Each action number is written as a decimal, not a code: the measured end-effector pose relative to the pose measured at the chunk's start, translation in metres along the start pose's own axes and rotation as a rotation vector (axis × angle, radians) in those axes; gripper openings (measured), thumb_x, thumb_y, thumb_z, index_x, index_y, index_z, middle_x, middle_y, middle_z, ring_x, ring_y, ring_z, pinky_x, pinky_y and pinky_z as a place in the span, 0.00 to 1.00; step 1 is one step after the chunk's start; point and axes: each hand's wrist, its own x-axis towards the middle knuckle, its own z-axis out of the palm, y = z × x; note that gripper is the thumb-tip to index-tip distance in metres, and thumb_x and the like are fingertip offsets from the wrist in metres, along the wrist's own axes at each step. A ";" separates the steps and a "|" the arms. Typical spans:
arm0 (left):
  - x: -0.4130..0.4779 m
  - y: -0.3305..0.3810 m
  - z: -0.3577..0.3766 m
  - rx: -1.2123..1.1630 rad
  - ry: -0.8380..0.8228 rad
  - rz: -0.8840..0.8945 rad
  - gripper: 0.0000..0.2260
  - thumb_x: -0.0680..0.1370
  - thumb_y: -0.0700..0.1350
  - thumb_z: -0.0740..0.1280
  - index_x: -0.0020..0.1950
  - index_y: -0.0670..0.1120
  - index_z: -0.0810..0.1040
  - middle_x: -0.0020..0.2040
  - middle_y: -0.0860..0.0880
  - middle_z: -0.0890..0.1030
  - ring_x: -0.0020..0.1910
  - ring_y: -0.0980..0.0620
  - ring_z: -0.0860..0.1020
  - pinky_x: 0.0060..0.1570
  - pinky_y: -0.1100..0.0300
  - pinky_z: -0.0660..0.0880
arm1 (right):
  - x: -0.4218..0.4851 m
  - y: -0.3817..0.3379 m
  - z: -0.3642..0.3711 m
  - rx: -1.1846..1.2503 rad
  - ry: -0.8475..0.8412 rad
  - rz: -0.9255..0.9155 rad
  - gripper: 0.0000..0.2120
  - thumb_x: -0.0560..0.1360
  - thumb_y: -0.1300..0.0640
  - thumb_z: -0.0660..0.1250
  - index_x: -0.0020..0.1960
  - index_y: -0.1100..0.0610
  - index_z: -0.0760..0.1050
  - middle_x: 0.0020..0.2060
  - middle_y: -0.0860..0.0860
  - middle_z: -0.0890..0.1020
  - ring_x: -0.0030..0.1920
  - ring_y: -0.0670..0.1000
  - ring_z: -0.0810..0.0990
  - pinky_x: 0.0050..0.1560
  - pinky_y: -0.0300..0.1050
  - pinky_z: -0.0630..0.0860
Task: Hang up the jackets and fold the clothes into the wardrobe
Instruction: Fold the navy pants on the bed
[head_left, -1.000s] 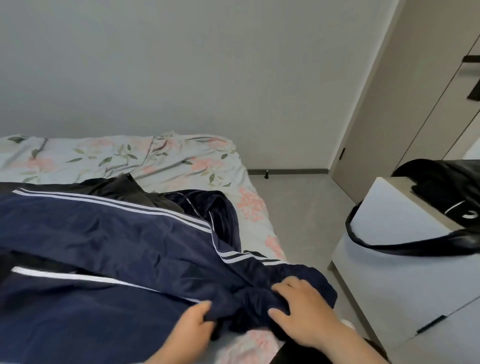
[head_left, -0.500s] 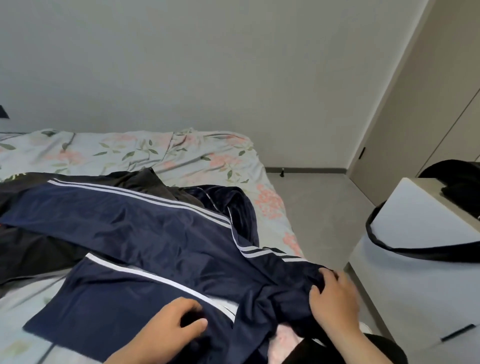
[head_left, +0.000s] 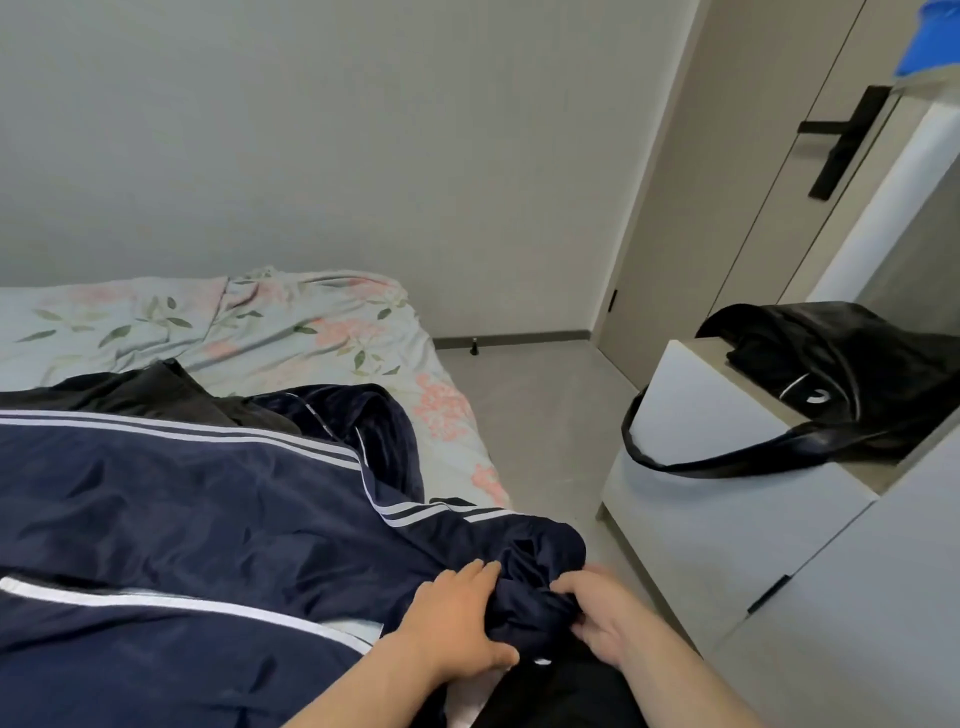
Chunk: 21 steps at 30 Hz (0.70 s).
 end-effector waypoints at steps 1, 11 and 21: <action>0.001 0.001 0.003 0.005 0.004 -0.021 0.48 0.63 0.69 0.64 0.79 0.55 0.52 0.78 0.55 0.59 0.73 0.48 0.61 0.70 0.50 0.61 | -0.006 0.000 0.001 0.073 -0.036 -0.004 0.20 0.70 0.73 0.63 0.60 0.62 0.74 0.50 0.64 0.83 0.49 0.64 0.83 0.40 0.52 0.82; -0.018 0.022 -0.039 -1.523 0.165 0.040 0.21 0.68 0.40 0.74 0.60 0.43 0.78 0.55 0.38 0.83 0.53 0.43 0.82 0.50 0.52 0.78 | -0.079 -0.043 0.023 0.140 -0.448 -0.375 0.26 0.66 0.75 0.57 0.59 0.60 0.80 0.55 0.57 0.84 0.37 0.47 0.81 0.37 0.40 0.73; -0.055 0.009 -0.078 -1.627 -0.078 0.291 0.29 0.62 0.36 0.69 0.64 0.37 0.77 0.62 0.31 0.77 0.62 0.33 0.76 0.58 0.45 0.76 | -0.129 -0.050 0.034 -0.279 -0.549 -0.688 0.23 0.72 0.52 0.72 0.67 0.45 0.75 0.59 0.46 0.83 0.59 0.45 0.81 0.60 0.42 0.77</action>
